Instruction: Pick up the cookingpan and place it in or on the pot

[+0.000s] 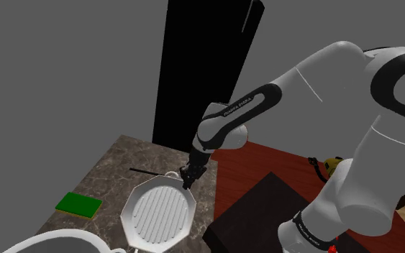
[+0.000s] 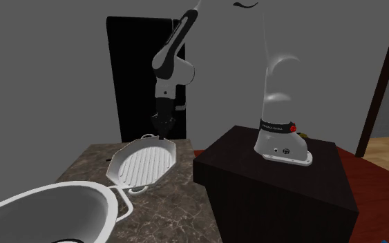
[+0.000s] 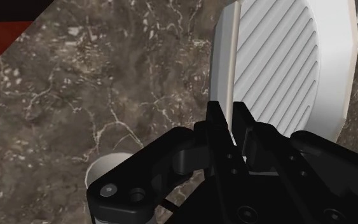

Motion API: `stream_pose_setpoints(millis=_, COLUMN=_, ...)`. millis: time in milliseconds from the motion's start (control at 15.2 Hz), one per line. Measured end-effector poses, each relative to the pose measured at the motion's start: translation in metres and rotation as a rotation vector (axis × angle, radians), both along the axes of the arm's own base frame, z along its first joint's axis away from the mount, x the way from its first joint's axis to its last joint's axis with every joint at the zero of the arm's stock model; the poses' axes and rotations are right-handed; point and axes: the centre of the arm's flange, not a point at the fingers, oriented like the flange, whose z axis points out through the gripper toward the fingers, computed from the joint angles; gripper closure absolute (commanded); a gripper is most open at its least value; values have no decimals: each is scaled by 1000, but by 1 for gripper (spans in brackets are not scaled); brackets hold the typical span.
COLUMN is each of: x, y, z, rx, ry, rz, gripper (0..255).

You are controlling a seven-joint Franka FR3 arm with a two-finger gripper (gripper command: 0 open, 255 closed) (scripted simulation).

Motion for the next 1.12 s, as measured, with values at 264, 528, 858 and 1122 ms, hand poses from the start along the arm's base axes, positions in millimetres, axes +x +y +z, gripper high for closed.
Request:
stream_pose_setpoints(millis=264, x=-1, y=-1, z=20, rx=0, ry=0, rz=0, gripper=255)
stream_pose_setpoints(millis=528, x=-1, y=0, z=42, rx=0, ry=0, rz=0, gripper=255)
stream_pose_setpoints(millis=858, x=-1, y=0, z=68, rx=0, ry=0, rz=0, gripper=255)
stream_pose_setpoints(millis=1122, x=-5, y=14, z=85, rx=0, ry=0, rz=0, gripper=255)
